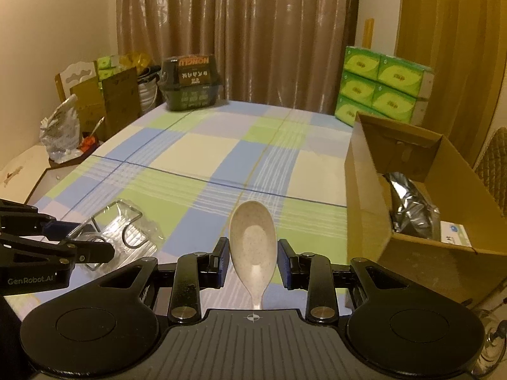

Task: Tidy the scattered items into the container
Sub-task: 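Carry the glass holder and spoon over the cardboard box with both tools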

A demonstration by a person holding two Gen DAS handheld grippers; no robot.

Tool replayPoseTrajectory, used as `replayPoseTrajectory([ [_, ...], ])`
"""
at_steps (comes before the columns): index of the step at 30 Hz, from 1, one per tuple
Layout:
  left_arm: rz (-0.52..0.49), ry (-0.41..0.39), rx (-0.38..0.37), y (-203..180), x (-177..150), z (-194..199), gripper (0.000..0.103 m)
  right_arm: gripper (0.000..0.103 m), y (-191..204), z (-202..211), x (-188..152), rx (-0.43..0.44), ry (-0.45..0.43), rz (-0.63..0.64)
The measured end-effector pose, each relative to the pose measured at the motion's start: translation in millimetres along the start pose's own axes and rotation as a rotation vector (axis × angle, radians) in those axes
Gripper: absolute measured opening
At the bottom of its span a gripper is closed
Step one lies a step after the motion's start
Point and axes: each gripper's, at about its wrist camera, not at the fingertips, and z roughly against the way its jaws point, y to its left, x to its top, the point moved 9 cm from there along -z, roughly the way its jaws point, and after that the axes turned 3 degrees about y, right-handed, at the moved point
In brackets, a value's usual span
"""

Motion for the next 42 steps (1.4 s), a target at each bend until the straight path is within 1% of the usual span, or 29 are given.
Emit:
replayPoseTrajectory([
  [7, -0.013, -0.014, -0.013, -15, 1, 13, 0.026, 0.029, -13, 21, 4, -0.020, -0.033, -0.024],
  [14, -0.030, -0.039, -0.062, -40, 16, 20, 0.026, 0.029, -54, 46, 21, -0.083, -0.085, -0.082],
  [21, -0.079, -0.080, -0.140, -86, 52, 18, 0.026, 0.029, -117, 69, 42, -0.159, -0.140, -0.162],
  [27, -0.117, -0.112, -0.208, -132, 88, 10, 0.026, 0.029, -165, 80, 59, -0.210, -0.177, -0.198],
  [35, -0.162, -0.120, -0.260, -182, 130, -12, 0.026, 0.029, -214, 80, 77, -0.226, -0.195, -0.237],
  [42, -0.182, -0.109, -0.291, -215, 152, -39, 0.026, 0.029, -241, 66, 87, -0.228, -0.189, -0.240],
])
